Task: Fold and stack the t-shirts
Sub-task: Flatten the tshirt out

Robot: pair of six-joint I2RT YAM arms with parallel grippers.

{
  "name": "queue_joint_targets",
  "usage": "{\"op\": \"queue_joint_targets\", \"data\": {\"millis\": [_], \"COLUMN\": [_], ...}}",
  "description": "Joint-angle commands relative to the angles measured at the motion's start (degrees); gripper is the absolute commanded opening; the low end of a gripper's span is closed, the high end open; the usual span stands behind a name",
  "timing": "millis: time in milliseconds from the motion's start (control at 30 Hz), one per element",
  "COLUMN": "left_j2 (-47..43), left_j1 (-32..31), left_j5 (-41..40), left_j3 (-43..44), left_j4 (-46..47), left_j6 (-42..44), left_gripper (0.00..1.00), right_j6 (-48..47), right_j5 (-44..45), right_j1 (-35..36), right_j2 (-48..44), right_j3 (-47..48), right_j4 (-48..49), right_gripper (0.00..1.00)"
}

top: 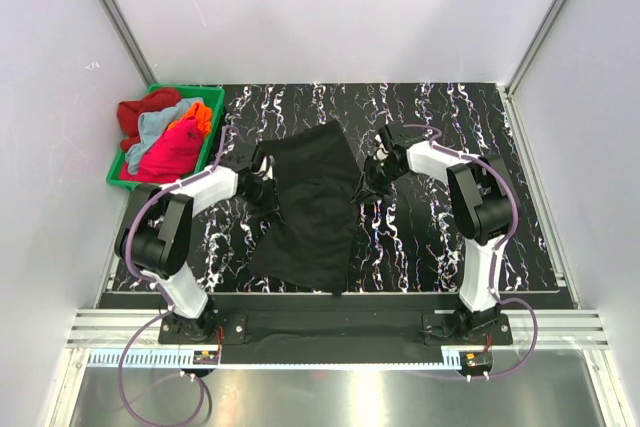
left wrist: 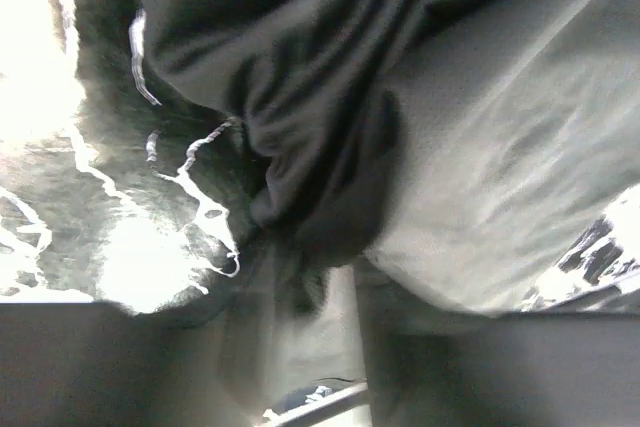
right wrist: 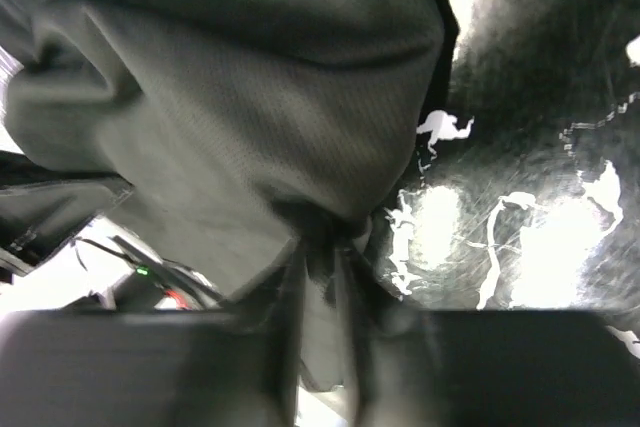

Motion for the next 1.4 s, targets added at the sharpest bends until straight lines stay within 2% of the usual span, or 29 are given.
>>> {"op": "queue_joint_targets", "data": {"millis": [0, 33, 100, 200, 233, 300, 333, 367, 500, 567, 667, 700, 733, 767, 800, 833, 900, 967, 1000, 1033, 1100, 1133, 1167, 1200, 1267, 1367], "left_j2": [-1.4, -2.6, -6.1, -10.5, -11.5, -14.1, -14.5, -14.8, -14.6, -16.5, -20.2, -20.6, -20.6, -20.2, -19.5, -18.9, -16.8, -17.7, -18.8, -20.2, -24.6, -25.8, -26.8, -28.3, -28.4, -23.9], "left_j1": [-0.7, -1.4, -2.9, -8.1, -11.1, -14.5, -16.4, -21.6, -26.5, -26.2, -20.8, -18.3, -11.8, -8.9, -6.5, -3.6, -2.9, -3.0, -3.2, -4.3, -6.3, -9.2, -11.1, -15.6, -19.5, -24.0], "left_j5": [2.8, 1.7, 0.0, -3.7, -4.3, -4.1, -4.4, -3.9, -4.0, -5.9, -11.5, -11.9, -9.3, -7.8, -8.6, -10.3, -14.5, -14.5, -13.8, -13.9, -13.1, -11.8, -10.2, -8.8, -7.5, -6.1], "left_j3": [0.9, 0.9, 2.3, 5.7, 6.7, 9.4, 10.5, 13.2, 19.2, 19.0, 16.5, 15.9, 15.6, 15.9, 16.5, 17.4, 21.1, 22.5, 22.1, 21.2, 17.2, 15.3, 11.7, 9.9, 5.3, 3.1], "left_j4": [1.6, 1.0, -1.6, -5.9, -6.6, -7.0, -7.0, -7.5, -10.4, -13.1, -16.7, -17.6, -18.3, -19.7, -20.6, -22.7, -25.0, -27.1, -27.2, -27.0, -26.4, -24.3, -22.7, -20.9, -15.2, -10.2], "left_j6": [0.9, 0.9, 1.5, 1.6, 1.1, -1.3, -2.2, -3.7, -4.8, -5.5, -4.0, -3.5, -2.0, -0.9, 0.2, 2.4, 4.6, 5.9, 5.7, 4.8, 3.9, 2.9, 2.1, 1.1, -1.8, -3.6], "left_gripper": [0.12, 0.0, 0.0, 0.0, 0.0, 0.0, 0.0, 0.0, 0.0, 0.0, 0.06, 0.07, 0.15, 0.24, 0.35, 0.67, 0.79, 0.82, 0.82, 0.82, 0.82, 0.8, 0.75, 0.73, 0.69, 0.71], "right_j6": [-0.5, -0.6, -0.8, -1.1, -1.2, -0.5, -0.1, 1.1, 4.6, 6.2, 5.5, 5.0, 4.6, 2.9, 2.2, 1.6, 0.5, -1.3, -1.9, -2.6, -2.7, -2.0, -1.6, -1.4, 0.0, 3.1], "right_j5": [0.3, 1.4, 2.6, 6.2, 7.5, 8.2, 9.1, 9.6, 7.6, 3.4, -0.1, 0.9, 2.8, 2.9, 3.2, 2.7, 1.2, 2.3, 4.3, 4.8, 5.2, 5.0, 4.4, 3.3, 2.7, 3.3], "right_j1": [-0.4, -0.5, -1.3, -1.9, -1.9, -1.9, -2.0, -1.9, -1.7, -1.7, -1.1, -0.9, -0.9, -1.0, -1.0, -1.2, -1.7, -2.3, -2.3, -2.4, -2.4, -2.4, -2.4, -2.4, -2.1, -0.6], "right_j2": [-0.9, -3.6, -7.8, -20.8, -28.6, -36.9, -45.1, -52.6, -66.6, -67.5, -60.6, -54.8, -51.4, -47.9, -39.3, -34.7, -22.2, -14.8, -13.8, -13.6, -16.4, -17.9, -21.6, -23.5, -27.8, -35.9], "right_j3": [1.5, 0.8, -3.3, -10.1, -11.6, -15.8, -17.0, -18.0, -17.2, -16.1, -13.0, -11.1, -9.1, -4.2, -0.6, 3.1, 13.3, 20.8, 21.9, 21.9, 15.7, 12.3, 4.7, 0.7, -9.6, -19.8], "right_j4": [0.1, -0.4, -1.1, -4.2, -6.5, -9.0, -12.2, -16.3, -21.2, -21.5, -17.5, -16.6, -14.4, -12.6, -12.6, -13.0, -15.0, -17.6, -20.1, -20.9, -20.3, -19.8, -19.0, -17.5, -16.3, -14.5], "right_gripper": [0.04, 0.0, 0.0, 0.0, 0.0, 0.0, 0.0, 0.0, 0.0, 0.0, 0.0, 0.0, 0.0, 0.0, 0.0, 0.04, 0.34, 0.39, 0.49, 0.52, 0.58, 0.61, 0.61, 0.62, 0.63, 0.61]}}
